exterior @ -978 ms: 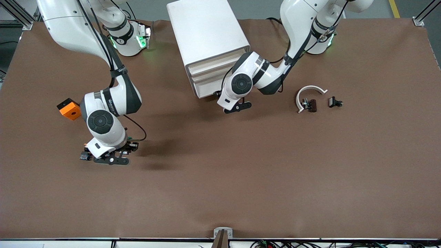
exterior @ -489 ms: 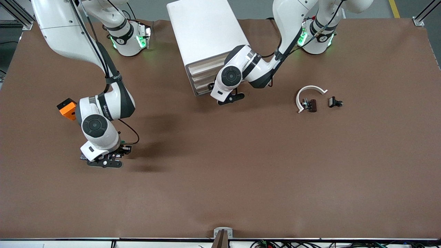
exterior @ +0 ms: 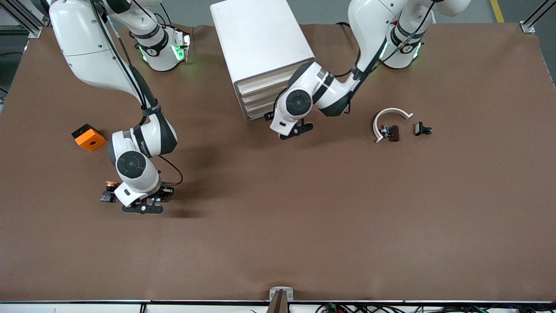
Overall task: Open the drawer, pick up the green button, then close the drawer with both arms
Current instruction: 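Carry the green button beside the red and yellow buttons with the right gripper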
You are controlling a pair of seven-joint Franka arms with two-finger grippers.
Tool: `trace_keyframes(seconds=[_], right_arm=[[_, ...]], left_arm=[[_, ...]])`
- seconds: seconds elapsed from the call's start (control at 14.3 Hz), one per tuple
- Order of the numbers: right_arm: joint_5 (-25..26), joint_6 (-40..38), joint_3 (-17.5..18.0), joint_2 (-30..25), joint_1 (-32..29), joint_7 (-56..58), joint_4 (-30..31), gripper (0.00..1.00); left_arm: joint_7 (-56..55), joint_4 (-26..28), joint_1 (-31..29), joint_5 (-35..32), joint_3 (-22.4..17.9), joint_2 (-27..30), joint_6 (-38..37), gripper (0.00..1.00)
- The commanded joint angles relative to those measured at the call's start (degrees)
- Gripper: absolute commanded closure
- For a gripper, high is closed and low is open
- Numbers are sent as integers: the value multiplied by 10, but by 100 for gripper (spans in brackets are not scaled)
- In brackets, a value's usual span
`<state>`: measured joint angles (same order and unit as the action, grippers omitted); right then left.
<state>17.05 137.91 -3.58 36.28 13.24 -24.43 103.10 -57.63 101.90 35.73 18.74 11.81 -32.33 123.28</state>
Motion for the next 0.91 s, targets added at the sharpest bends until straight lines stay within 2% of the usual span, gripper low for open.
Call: trace_keyframes(seconds=[0.0, 0.28, 0.56, 0.84], right_arm=[[6, 3, 7, 5, -3, -20, -8, 100], [-3, 3, 8, 8, -3, -21, -8, 100], [-14, 5, 8, 11, 3, -22, -9, 100], [-12, 10, 7, 13, 4, -20, -11, 100]], left_arm=[[1, -49, -74, -68, -4, 10, -51, 0], [58, -86, -163, -161, -3, 31, -108, 0], [189, -96, -256, -182, -3, 69, -160, 0], [252, -97, -311, -193, -4, 122, -194, 0]])
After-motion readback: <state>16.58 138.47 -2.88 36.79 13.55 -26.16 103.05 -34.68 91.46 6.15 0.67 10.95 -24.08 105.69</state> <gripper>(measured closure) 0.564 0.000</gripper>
